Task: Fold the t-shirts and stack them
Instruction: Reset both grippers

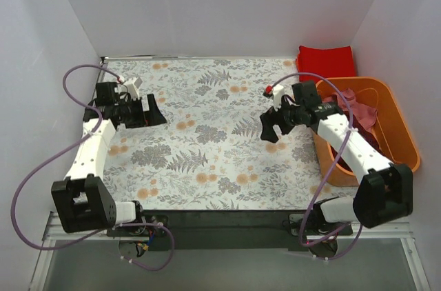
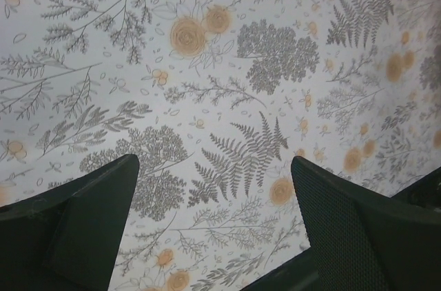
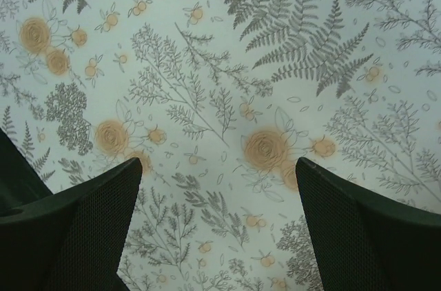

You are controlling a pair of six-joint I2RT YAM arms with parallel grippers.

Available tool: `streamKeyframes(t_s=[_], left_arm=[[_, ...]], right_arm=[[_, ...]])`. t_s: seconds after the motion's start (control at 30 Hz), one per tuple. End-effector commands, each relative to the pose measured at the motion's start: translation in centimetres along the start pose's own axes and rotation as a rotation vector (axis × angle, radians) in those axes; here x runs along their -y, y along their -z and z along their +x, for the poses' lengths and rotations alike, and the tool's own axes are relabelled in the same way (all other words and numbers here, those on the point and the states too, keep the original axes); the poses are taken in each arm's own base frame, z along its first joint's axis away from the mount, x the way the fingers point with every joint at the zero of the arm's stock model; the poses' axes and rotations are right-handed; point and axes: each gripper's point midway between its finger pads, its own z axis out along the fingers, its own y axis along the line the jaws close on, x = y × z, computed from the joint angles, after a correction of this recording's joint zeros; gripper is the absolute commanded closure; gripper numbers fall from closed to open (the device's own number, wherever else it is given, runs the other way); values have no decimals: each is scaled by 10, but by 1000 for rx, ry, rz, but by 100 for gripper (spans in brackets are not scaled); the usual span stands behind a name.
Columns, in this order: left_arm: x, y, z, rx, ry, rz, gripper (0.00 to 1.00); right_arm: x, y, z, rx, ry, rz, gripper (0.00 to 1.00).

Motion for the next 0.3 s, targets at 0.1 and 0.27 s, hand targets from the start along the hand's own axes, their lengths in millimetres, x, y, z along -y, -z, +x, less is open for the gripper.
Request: streamKeyframes(t_s=[0.1, 0.27], left_arm=[[-3, 25, 29, 49, -135, -93, 8], [0, 36, 28, 81, -163, -117, 8]], right_arm=[[-23, 28, -2, 104, 53, -1, 2], [-28, 35, -6, 118, 58, -10, 2]])
